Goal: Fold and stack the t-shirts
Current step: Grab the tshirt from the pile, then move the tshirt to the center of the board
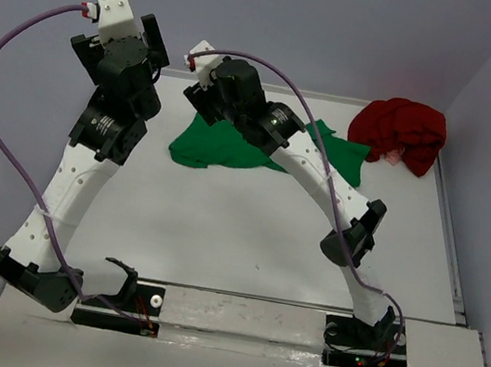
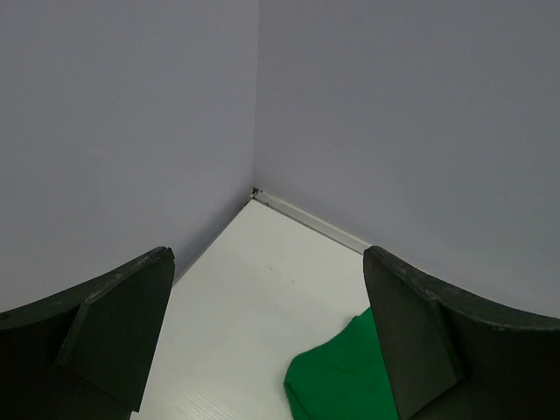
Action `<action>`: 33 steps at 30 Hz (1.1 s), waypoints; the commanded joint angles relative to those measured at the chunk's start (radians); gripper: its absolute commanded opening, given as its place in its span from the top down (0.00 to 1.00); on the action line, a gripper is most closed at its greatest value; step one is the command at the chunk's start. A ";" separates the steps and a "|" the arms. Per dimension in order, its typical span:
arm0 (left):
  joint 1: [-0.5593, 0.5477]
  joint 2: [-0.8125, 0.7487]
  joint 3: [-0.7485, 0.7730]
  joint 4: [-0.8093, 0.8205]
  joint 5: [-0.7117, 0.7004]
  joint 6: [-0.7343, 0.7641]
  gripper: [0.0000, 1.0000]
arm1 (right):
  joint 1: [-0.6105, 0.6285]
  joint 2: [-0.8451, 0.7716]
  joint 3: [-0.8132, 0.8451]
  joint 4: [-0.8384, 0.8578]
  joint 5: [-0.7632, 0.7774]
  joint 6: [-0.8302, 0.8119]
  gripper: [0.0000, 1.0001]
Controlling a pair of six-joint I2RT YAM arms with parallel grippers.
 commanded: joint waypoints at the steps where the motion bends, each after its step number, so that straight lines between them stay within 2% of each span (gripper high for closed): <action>1: -0.006 -0.005 0.045 0.027 -0.053 0.019 0.01 | -0.027 -0.149 0.058 0.114 0.250 -0.110 0.13; 3: -0.011 0.009 0.044 0.026 -0.056 0.010 0.01 | -0.104 -0.182 -0.003 0.126 0.297 -0.105 0.14; 5: -0.012 0.021 0.043 0.021 -0.042 -0.006 0.01 | -0.173 -0.231 -0.140 0.121 0.264 -0.059 0.16; 6: -0.017 0.035 0.042 0.013 -0.027 -0.012 0.01 | -0.251 -0.280 -0.183 0.118 0.239 0.016 0.24; 8: -0.023 0.047 0.037 0.010 -0.013 -0.021 0.01 | -0.325 -0.328 -0.313 0.112 0.134 0.123 0.42; 12: -0.031 0.115 0.030 -0.003 0.030 -0.017 0.01 | -0.468 -0.357 -0.399 0.103 0.019 0.214 0.65; 14: -0.029 0.153 0.059 -0.022 0.032 -0.012 0.01 | -0.550 -0.316 -0.387 0.080 -0.113 0.266 0.78; 15: -0.029 0.194 0.074 -0.039 0.045 -0.012 0.01 | -0.566 -0.293 -0.351 0.051 -0.173 0.277 0.79; 18: -0.020 0.288 0.163 -0.072 0.091 -0.026 0.03 | -0.575 -0.187 -0.283 0.009 -0.183 0.274 0.71; 19: -0.015 0.314 0.184 -0.080 0.131 -0.039 0.04 | -0.575 -0.125 -0.219 -0.030 -0.208 0.274 0.68; 20: 0.001 0.373 0.250 -0.120 0.194 -0.055 0.04 | -0.575 -0.095 -0.185 -0.052 -0.221 0.271 0.55; 21: 0.014 0.407 0.290 -0.146 0.232 -0.072 0.04 | -0.575 -0.069 -0.160 -0.081 -0.229 0.271 0.52; 25: 0.064 0.605 0.540 -0.239 0.342 -0.110 0.09 | -0.584 -0.029 -0.178 -0.057 -0.239 0.294 0.51; 28: 0.106 0.788 0.690 -0.313 0.424 -0.118 0.10 | -0.619 -0.015 -0.194 -0.046 -0.250 0.308 0.54; 31: 0.150 0.981 0.932 -0.404 0.475 -0.121 0.12 | -0.665 -0.015 -0.226 -0.026 -0.296 0.357 0.53; 33: 0.173 1.040 0.946 -0.410 0.497 -0.131 0.13 | -0.687 -0.017 -0.244 -0.015 -0.304 0.357 0.53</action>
